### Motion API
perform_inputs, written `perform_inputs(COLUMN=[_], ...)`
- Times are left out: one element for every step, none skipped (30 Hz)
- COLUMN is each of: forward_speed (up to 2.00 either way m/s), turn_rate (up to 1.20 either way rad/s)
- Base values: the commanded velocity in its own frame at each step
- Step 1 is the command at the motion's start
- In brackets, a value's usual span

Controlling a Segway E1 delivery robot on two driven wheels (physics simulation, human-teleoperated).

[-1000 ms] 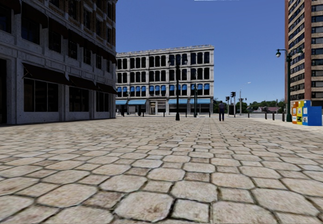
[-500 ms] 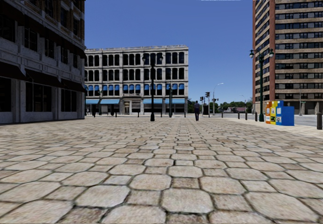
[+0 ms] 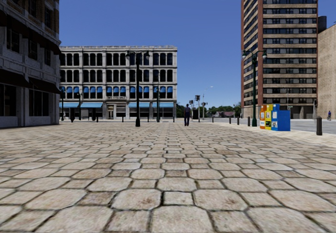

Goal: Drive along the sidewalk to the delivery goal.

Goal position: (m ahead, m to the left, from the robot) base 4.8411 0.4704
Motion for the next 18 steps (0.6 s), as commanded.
perform_inputs(forward_speed=[2.00,2.00,2.00,2.00,2.00,2.00,2.00,2.00,2.00,2.00,2.00,2.00,2.00,2.00,2.00,2.00,2.00,2.00], turn_rate=[0.00,0.00,0.00,0.00,0.00,0.00,0.00,0.00,0.00,0.00,0.00,0.00,0.00,0.00,0.00,0.00,0.00,0.00])
